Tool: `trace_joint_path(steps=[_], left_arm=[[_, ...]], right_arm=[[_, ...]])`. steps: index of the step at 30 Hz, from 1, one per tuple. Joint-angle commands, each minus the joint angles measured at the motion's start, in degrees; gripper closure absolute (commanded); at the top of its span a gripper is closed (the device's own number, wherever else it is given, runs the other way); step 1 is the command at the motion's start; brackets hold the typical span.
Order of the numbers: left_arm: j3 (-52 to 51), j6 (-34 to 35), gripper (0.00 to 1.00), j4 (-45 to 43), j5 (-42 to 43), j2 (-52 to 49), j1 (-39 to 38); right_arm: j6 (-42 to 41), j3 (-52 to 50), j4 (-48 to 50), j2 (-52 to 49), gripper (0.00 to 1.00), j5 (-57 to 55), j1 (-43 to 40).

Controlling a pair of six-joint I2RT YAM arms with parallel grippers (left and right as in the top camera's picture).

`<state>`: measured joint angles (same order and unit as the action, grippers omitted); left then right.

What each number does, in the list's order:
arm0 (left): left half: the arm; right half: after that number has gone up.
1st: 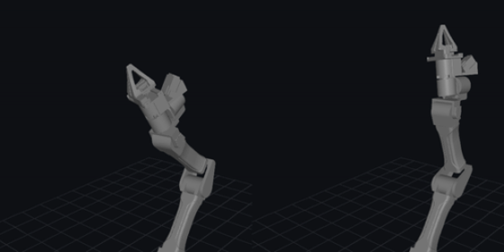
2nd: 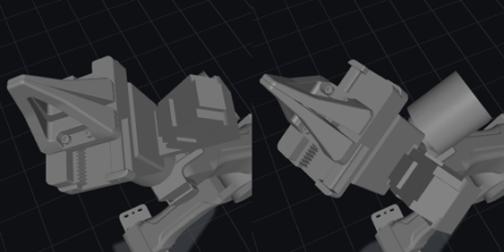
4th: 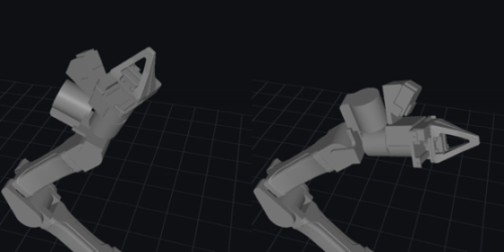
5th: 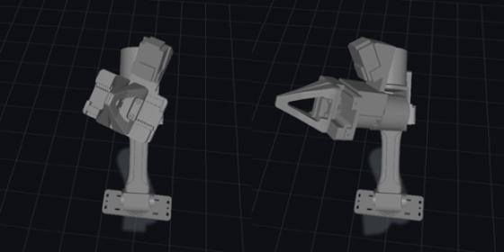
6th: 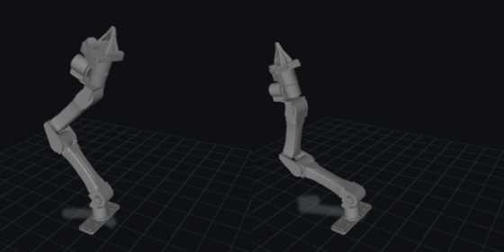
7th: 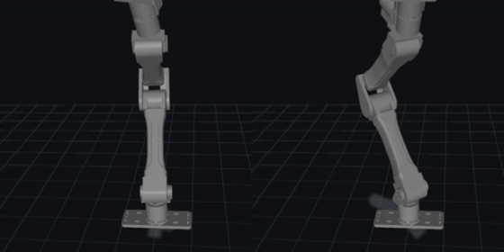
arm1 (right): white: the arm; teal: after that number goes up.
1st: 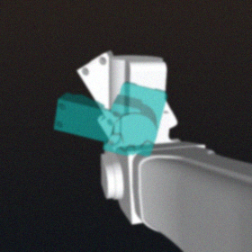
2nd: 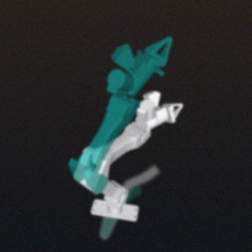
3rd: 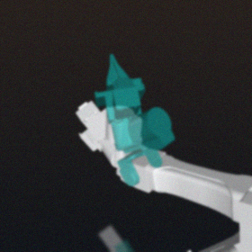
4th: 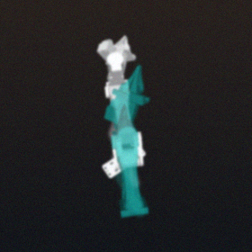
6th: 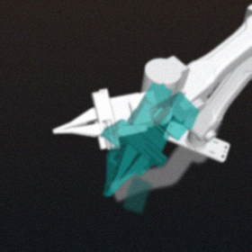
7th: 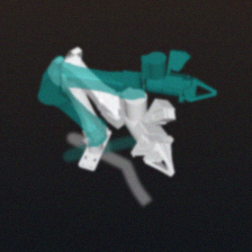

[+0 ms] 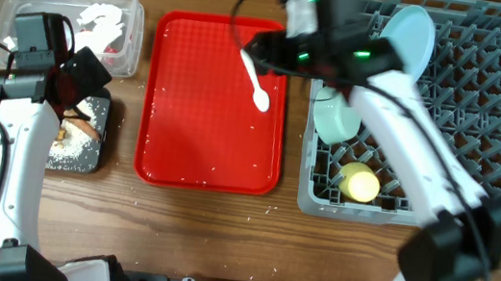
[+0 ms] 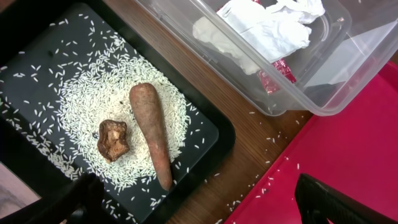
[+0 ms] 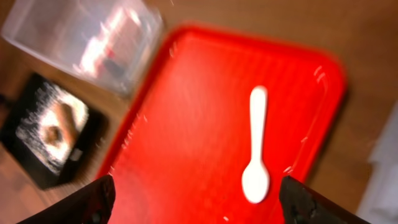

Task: Sort waste into correct bins and load items into the dishwasher rack
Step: 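Grasp the white spoon on the red tray with the right gripper, then lower the spoon into the dish rack beside the yellow cup and release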

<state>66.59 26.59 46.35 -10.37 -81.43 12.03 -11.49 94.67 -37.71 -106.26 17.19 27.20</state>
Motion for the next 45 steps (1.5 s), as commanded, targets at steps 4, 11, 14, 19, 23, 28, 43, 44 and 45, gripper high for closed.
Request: trace_joint_path(steps=[4, 11, 14, 19, 23, 28, 43, 44, 45], left_arm=[[0.61, -0.90, 0.00, 0.02, 0.50, 0.44, 0.24], [0.61, -0.90, 0.00, 0.02, 0.50, 0.44, 0.24], [0.61, -0.90, 0.00, 0.02, 0.50, 0.44, 0.24], [0.61, -0.90, 0.00, 0.02, 0.50, 0.44, 0.24], [0.61, -0.90, 0.00, 0.02, 0.48, 0.44, 0.24], [0.61, -0.90, 0.00, 0.02, 0.50, 0.44, 0.24], [0.61, -0.90, 0.00, 0.02, 0.48, 0.44, 0.24], [0.61, -0.90, 0.00, 0.02, 0.50, 0.44, 0.24], [0.61, -0.90, 0.00, 0.02, 0.50, 0.44, 0.24]], right_arm=[[-0.35, -0.61, -1.05, -13.75, 0.24, -6.27, 2.21], [2.51, -0.61, -0.46, -23.52, 0.32, -7.78, 2.21], [2.54, -0.63, -0.04, -25.42, 0.40, -7.78, 2.21], [2.47, -0.63, -2.51, -26.29, 0.67, -7.76, 2.21], [2.34, -0.63, -5.05, -26.29, 0.86, -6.62, 2.19], [2.38, -0.33, -6.40, -25.35, 0.96, -5.31, 2.19], [-13.25, 1.07, -18.91, 8.41, 0.96, -14.03, -2.32], [-23.61, 1.07, -23.43, 12.46, 0.96, -19.10, -5.01], [-32.44, 1.05, -28.06, 15.45, 0.96, -22.93, -8.00]])
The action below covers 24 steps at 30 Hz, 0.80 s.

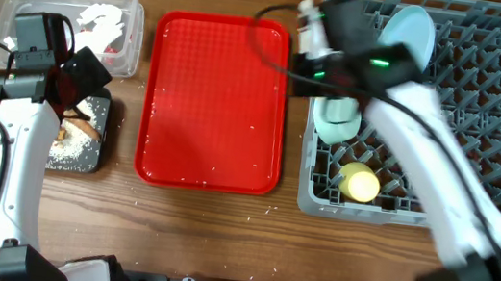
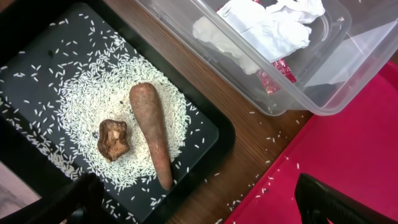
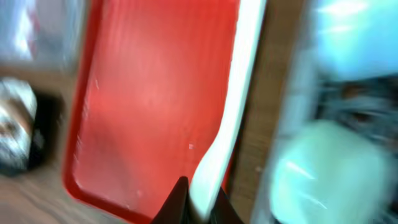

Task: Sort waste into correct bins and load items into the dishwasher rack
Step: 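Lower the spoon into the dish rack beside the yellow cup and release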

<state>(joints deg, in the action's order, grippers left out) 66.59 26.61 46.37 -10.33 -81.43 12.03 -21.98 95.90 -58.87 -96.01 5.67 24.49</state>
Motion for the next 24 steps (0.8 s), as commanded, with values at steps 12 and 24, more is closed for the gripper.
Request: trace_joint_path(steps=[12, 24], left_arm=[[0.61, -0.92, 0.00, 0.00, 0.44, 0.44, 0.24], [0.61, -0.92, 0.00, 0.00, 0.46, 0.44, 0.24]], right_arm=[[-45.68, -16.81, -7.21, 8.11, 0.96, -17.55, -14.23], [-45.35, -25.14, 0.72, 7.72, 0.78, -11.15, -14.19]])
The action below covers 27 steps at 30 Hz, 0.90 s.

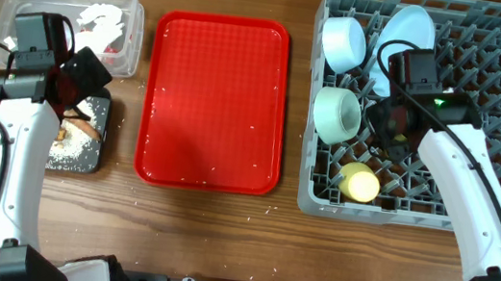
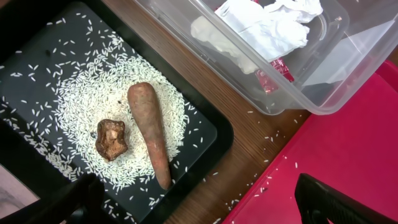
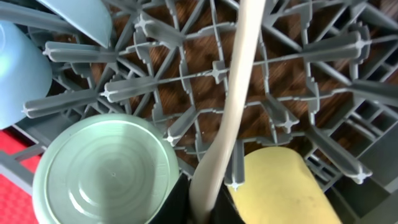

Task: Sort waste into correct bins and load items into the dishwasher rack

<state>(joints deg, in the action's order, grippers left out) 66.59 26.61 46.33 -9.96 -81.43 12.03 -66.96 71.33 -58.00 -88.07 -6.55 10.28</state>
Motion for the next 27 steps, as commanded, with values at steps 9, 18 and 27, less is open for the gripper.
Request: trace_joint_path(steps=[9, 18, 27], left_arm=[[0.61, -0.92, 0.00, 0.04, 0.09, 0.44, 0.24], [0.61, -0.92, 0.00, 0.04, 0.07, 0.44, 0.24], [0.61, -0.92, 0.00, 0.04, 0.09, 0.44, 0.24]], right_arm=[[16.63, -0.28, 5.49, 2.62, 0.58, 8.26, 0.02], [49.86, 1.60, 4.52, 23.98, 0.13, 17.62, 0.02], [51.74, 1.57, -5.40, 37.66, 0.00, 17.62, 0.02]])
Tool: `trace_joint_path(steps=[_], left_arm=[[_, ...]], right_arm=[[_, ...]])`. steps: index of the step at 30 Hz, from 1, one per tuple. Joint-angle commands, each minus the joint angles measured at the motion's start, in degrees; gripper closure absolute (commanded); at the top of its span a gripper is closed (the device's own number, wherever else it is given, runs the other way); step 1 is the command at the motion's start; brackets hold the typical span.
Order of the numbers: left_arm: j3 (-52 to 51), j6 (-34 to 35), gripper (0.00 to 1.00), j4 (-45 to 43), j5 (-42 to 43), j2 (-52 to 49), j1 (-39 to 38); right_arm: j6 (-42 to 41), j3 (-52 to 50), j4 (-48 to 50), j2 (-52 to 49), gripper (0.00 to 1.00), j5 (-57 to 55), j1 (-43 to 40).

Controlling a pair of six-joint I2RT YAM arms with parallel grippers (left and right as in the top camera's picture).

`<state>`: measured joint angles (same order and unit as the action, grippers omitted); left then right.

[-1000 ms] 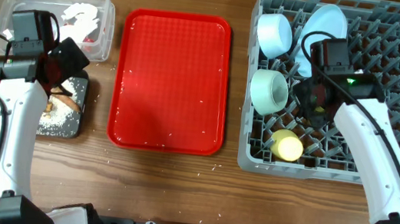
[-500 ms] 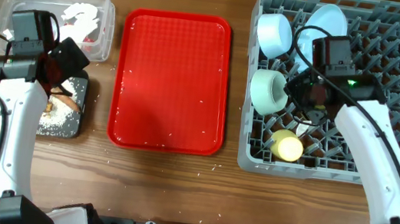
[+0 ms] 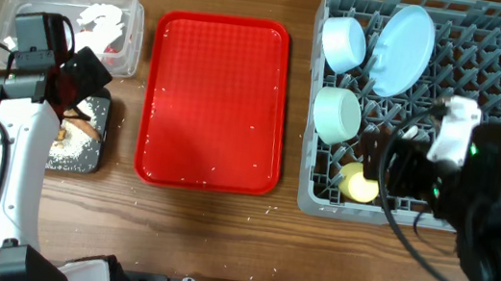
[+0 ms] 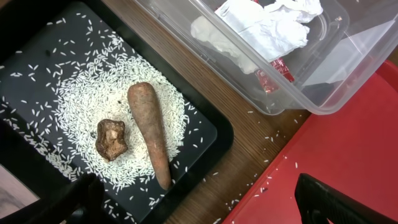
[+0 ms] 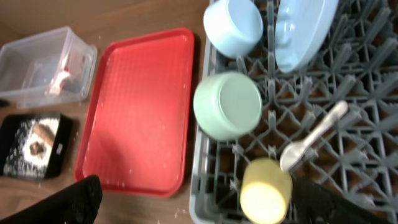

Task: Sort waste into correct bins and load items into the dishwasher rack

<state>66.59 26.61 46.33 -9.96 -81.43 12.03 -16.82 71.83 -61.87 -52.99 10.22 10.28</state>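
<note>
The white spoon (image 5: pixel 314 135) lies across the grid of the grey dishwasher rack (image 5: pixel 367 93), beside the yellow cup (image 5: pixel 265 190). My right gripper (image 5: pixel 205 205) hangs open high above the rack's front left corner, with nothing between its fingers. In the overhead view the right arm (image 3: pixel 478 180) covers the spoon. The red tray (image 3: pixel 216 102) holds only rice grains. My left gripper (image 4: pixel 199 202) is open over the black tray's (image 4: pixel 37 37) corner, above wood and near the carrot (image 4: pixel 149 130).
The rack also holds a green cup (image 3: pixel 337 114), a light blue cup (image 3: pixel 343 42) and a blue plate (image 3: pixel 406 37). A clear bin with crumpled paper stands at the back left. A brown lump (image 4: pixel 112 139) lies on the rice by the carrot.
My right gripper was shut on the spoon low over the rack. Now it is open and higher up, and the spoon lies in the rack by the yellow cup. The left arm has not moved.
The spoon first lay on the red tray under my open right gripper. Then the gripper was shut on it near the tray's right edge, then low over the rack. Now the spoon rests in the rack, let go. The left gripper stayed open over the black tray.
</note>
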Motion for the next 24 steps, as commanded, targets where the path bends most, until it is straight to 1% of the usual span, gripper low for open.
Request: trace_joint_path(steps=[1, 7, 10, 11, 15, 16, 17, 19, 21, 24], left_arm=[[0.61, -0.92, 0.00, 0.04, 0.07, 0.44, 0.24], [0.61, -0.92, 0.00, 0.04, 0.09, 0.44, 0.24], [0.61, -0.92, 0.00, 0.04, 0.09, 0.44, 0.24], [0.61, -0.92, 0.00, 0.04, 0.09, 0.44, 0.24], [0.61, -0.92, 0.00, 0.04, 0.07, 0.44, 0.24], [0.61, -0.92, 0.00, 0.04, 0.09, 0.44, 0.24], [0.61, -0.92, 0.00, 0.04, 0.07, 0.44, 0.24], [0.61, -0.92, 0.00, 0.04, 0.09, 0.44, 0.24], [0.61, -0.92, 0.00, 0.04, 0.07, 0.44, 0.24], [0.61, -0.92, 0.00, 0.04, 0.07, 0.44, 0.24]], right_arm=[[1.57, 1.07, -1.90, 2.97, 0.00, 0.87, 0.02], [1.92, 1.01, -1.97, 2.21, 0.00, 0.28, 0.02], [3.56, 1.01, -1.16, 1.95, 0.00, -5.01, 0.02], [3.76, 1.01, 0.42, 1.95, 0.00, -6.69, 0.02], [7.78, -0.81, 7.17, 2.27, 0.00, -7.02, 0.13], [8.09, -2.29, 9.88, 2.93, 0.00, -8.17, -0.04], [8.50, -6.10, 15.61, 4.76, 0.00, -9.42, -0.22], [11.04, -12.37, 23.76, 7.82, 0.00, -9.33, -0.26], [13.18, -21.49, 33.16, 12.96, 0.00, -9.33, -0.33], [13.77, -36.24, 46.60, 22.86, 0.00, -8.22, -2.78]])
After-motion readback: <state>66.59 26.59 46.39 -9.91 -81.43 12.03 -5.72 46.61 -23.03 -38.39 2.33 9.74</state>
